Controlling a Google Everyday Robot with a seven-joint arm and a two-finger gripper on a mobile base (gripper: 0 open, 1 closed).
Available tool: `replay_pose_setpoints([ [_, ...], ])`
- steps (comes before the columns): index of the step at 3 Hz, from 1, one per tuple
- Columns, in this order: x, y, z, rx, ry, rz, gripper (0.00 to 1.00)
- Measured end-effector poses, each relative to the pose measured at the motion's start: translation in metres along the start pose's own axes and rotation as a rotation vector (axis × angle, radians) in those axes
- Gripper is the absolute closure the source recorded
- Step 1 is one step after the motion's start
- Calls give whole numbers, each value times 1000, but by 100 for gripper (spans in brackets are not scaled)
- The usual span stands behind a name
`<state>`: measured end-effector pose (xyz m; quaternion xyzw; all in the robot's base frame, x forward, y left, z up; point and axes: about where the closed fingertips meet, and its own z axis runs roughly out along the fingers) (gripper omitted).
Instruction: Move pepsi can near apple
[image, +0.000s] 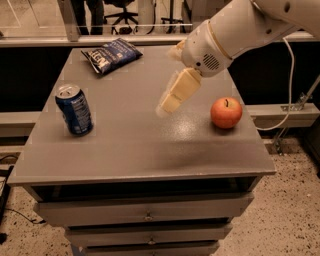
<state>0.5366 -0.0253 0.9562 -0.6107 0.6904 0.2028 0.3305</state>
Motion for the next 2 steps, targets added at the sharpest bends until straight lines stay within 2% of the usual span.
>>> replay_pose_setpoints([
  [2, -52, 0, 101, -126, -154, -73, 0],
])
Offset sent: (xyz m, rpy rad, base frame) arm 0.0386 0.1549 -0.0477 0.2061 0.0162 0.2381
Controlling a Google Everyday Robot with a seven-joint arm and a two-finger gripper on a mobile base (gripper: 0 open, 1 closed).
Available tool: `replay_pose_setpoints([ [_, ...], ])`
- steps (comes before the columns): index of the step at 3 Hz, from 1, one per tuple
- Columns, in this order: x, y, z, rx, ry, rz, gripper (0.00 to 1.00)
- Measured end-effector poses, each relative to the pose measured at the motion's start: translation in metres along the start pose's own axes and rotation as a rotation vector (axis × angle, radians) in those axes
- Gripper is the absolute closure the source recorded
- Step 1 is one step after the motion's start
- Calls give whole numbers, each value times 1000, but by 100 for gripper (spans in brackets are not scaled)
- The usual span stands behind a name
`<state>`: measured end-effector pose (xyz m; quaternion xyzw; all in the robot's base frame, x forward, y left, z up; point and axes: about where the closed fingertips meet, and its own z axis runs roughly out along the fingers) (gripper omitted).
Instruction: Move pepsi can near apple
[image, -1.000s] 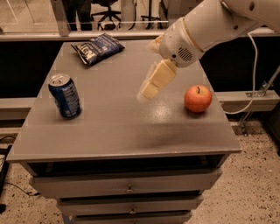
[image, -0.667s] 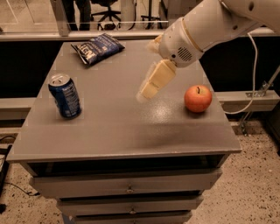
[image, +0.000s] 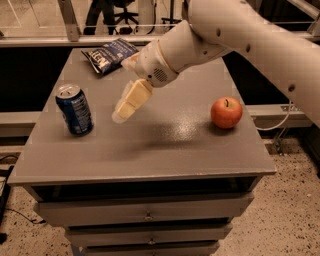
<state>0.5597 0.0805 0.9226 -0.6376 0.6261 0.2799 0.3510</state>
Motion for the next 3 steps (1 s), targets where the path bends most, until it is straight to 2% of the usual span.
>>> replay_pose_setpoints([
  [2, -34, 6, 80, -132, -142, -42, 0],
  [3, -50, 11, 109, -177, -206, -64, 2],
])
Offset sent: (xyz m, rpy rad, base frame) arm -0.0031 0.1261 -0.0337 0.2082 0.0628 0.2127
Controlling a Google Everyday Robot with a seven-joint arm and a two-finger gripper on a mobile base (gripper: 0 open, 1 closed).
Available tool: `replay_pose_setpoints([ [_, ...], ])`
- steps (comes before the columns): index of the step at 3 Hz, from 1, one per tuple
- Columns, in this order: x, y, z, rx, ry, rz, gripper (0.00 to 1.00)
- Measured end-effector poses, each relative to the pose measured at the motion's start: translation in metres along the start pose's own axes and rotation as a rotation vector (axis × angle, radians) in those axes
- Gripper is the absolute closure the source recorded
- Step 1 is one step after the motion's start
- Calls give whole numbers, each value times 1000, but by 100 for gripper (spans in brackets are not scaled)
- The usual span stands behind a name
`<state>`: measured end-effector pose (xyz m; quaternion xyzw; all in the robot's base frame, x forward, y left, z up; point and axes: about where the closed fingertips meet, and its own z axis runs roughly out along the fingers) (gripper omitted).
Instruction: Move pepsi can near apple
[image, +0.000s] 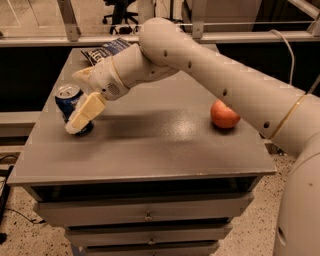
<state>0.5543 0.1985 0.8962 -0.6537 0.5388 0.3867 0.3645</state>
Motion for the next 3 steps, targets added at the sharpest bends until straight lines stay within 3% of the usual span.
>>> replay_pose_setpoints([
  [2, -6, 0, 17, -17, -44, -8, 48],
  [3, -6, -5, -7, 47, -53, -1, 80],
])
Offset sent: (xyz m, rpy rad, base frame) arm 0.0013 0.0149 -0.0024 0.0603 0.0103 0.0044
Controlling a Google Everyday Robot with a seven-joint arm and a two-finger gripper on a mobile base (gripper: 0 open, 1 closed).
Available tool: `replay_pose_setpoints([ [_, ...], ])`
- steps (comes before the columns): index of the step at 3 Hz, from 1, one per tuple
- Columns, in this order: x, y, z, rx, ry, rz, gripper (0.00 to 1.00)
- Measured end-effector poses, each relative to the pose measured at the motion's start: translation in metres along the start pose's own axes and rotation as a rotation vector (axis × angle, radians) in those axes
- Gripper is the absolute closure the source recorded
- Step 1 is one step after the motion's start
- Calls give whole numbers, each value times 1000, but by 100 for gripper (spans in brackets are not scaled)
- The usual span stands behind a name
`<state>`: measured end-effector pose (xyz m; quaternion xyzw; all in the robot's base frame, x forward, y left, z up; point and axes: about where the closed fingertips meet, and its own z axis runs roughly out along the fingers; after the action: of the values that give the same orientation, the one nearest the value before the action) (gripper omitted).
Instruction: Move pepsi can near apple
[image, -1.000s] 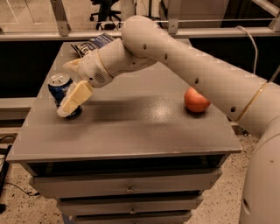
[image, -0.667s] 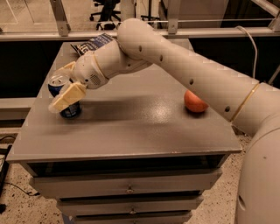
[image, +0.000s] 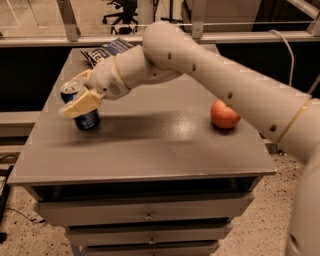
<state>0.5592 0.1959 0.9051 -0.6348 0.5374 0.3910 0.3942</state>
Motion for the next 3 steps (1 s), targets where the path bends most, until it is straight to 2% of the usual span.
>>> replay_pose_setpoints([
  [1, -1, -10, -42, 96, 4, -2, 99],
  [2, -1, -17, -97, 229, 10, -7, 100],
  [3, 7, -19, -128, 289, 16, 6, 100],
])
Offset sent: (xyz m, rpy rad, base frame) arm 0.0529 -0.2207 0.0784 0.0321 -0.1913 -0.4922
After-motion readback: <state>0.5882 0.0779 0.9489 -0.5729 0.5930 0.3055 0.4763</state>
